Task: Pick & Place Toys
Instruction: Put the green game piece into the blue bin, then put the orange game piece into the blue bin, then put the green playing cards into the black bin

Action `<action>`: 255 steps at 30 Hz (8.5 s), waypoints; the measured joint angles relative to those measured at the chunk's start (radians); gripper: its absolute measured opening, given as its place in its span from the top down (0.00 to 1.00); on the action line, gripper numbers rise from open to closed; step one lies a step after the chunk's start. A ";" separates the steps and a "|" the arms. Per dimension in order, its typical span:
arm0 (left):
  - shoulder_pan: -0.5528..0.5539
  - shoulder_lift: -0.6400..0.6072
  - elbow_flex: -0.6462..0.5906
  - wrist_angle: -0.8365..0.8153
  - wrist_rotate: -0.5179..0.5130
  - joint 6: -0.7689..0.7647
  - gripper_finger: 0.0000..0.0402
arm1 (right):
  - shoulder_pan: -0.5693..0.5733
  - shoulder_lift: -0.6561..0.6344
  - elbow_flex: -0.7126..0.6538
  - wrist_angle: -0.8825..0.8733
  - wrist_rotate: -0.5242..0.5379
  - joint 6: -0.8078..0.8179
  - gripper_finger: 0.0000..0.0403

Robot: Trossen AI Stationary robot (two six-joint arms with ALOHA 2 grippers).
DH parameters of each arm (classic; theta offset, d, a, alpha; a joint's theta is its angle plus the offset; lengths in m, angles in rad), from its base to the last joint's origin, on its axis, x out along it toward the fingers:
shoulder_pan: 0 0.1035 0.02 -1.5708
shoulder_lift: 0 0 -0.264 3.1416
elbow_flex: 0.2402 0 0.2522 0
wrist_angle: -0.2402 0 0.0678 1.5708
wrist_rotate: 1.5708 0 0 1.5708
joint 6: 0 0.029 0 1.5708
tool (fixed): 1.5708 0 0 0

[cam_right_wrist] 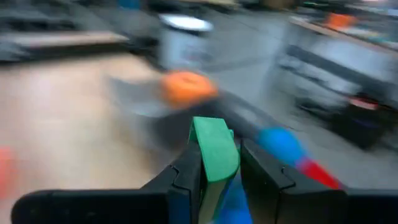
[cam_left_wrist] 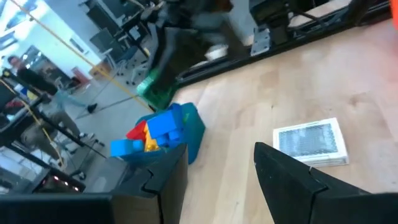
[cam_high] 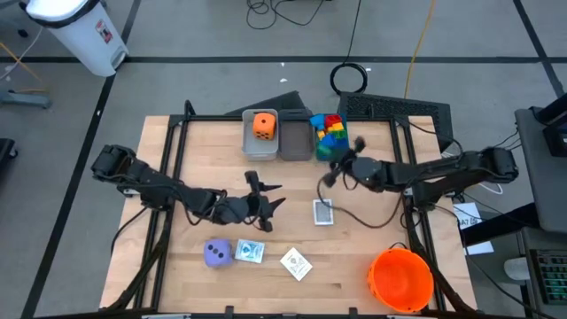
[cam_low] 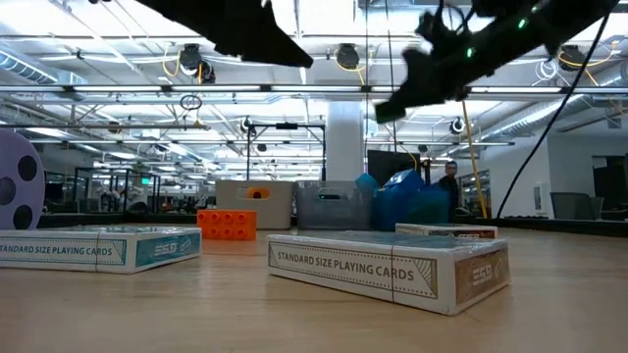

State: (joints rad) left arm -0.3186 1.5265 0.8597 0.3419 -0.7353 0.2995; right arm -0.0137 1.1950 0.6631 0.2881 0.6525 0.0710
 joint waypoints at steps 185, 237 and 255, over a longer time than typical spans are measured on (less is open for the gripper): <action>0.148 -0.138 -0.062 -0.056 0.343 -0.282 0.47 | -0.519 0.316 0.073 0.118 -0.421 -0.017 0.35; 0.148 -0.138 -0.062 -0.085 0.344 -0.340 0.47 | 0.229 0.308 0.079 -0.566 -0.668 0.198 0.18; 0.148 -0.138 -0.061 -0.087 0.344 -0.355 0.47 | 0.189 0.027 0.073 -0.799 -0.334 0.411 0.44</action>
State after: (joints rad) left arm -0.1703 1.3888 0.7982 0.2546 -0.3916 -0.0551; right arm 0.1755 1.2223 0.7357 -0.5111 0.3181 0.4818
